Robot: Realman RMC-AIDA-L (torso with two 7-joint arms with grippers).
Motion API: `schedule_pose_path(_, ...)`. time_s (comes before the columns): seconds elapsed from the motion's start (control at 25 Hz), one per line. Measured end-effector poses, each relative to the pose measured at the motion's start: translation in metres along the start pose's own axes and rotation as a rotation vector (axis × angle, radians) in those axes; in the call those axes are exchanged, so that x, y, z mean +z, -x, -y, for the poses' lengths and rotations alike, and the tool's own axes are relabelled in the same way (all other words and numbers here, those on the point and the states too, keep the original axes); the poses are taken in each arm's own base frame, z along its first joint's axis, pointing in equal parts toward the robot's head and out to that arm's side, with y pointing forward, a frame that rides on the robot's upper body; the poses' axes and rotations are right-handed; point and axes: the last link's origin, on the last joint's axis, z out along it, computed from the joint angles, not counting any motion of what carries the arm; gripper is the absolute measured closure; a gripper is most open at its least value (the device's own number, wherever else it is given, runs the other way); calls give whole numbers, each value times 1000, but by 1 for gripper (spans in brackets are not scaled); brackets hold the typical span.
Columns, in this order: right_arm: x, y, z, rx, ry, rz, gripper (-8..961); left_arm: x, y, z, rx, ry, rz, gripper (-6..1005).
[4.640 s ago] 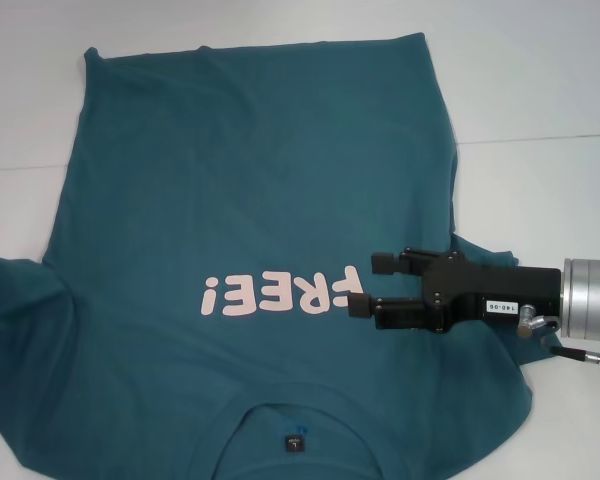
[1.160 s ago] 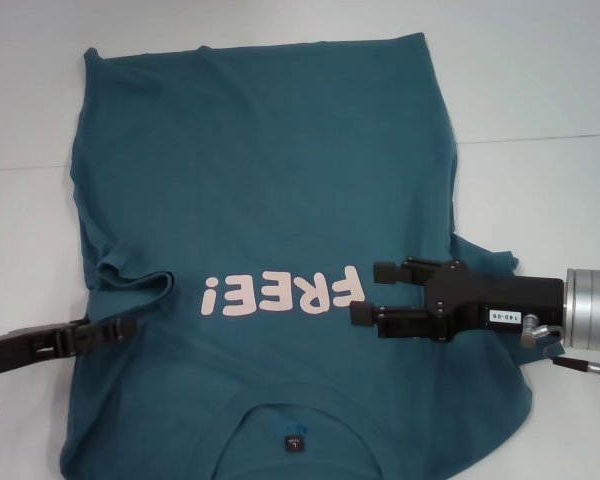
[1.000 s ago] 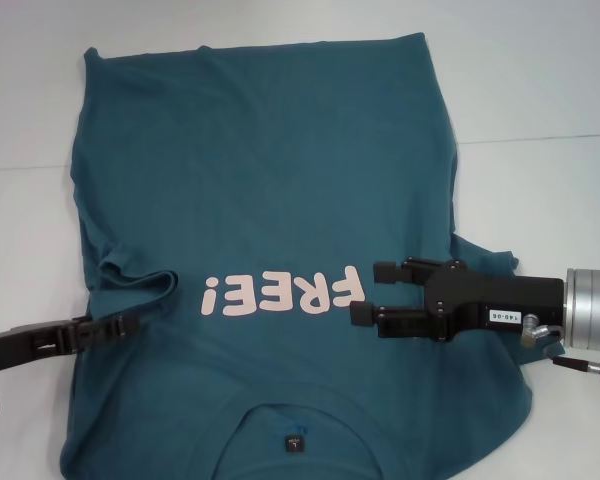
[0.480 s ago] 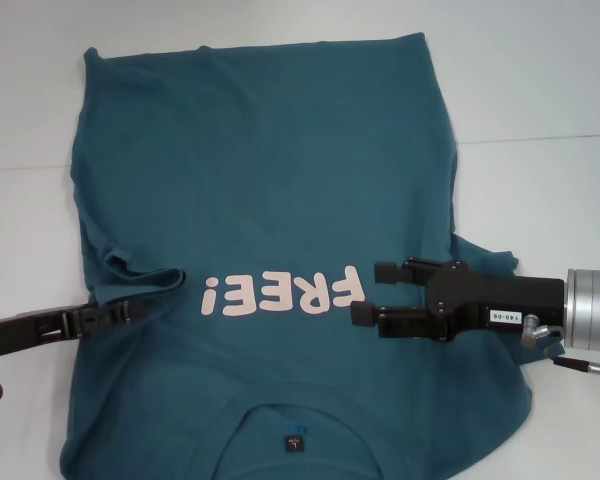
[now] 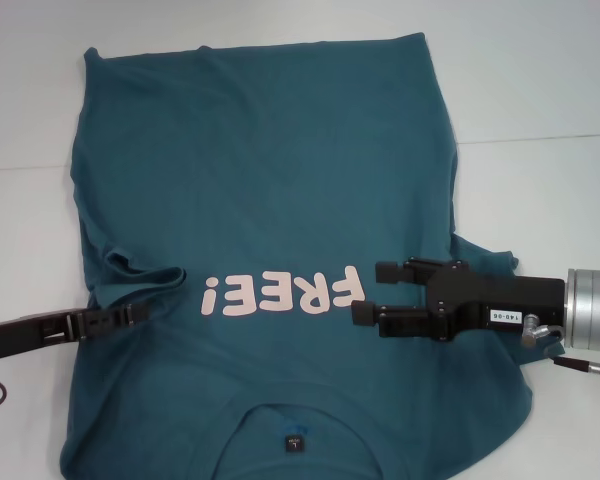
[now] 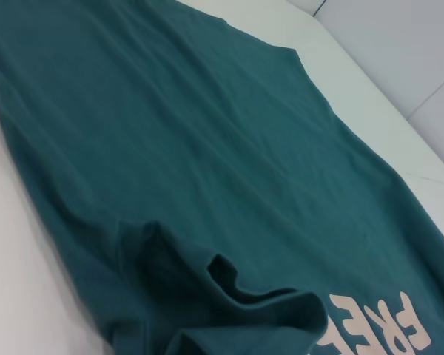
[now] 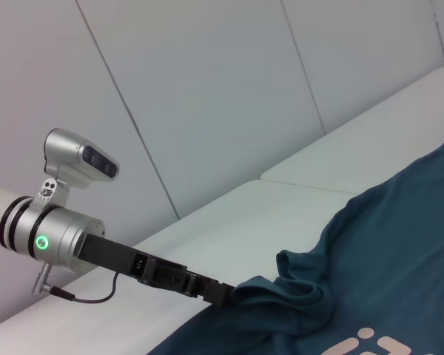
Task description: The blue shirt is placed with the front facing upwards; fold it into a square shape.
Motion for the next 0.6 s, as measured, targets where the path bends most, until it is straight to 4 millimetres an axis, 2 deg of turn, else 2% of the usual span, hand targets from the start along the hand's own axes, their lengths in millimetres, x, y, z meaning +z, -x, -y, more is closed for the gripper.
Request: schedule_pose_path(0.6, -2, -3, -1, 8, -1, 0, 27, 0, 5, 3, -12, -22, 34, 108)
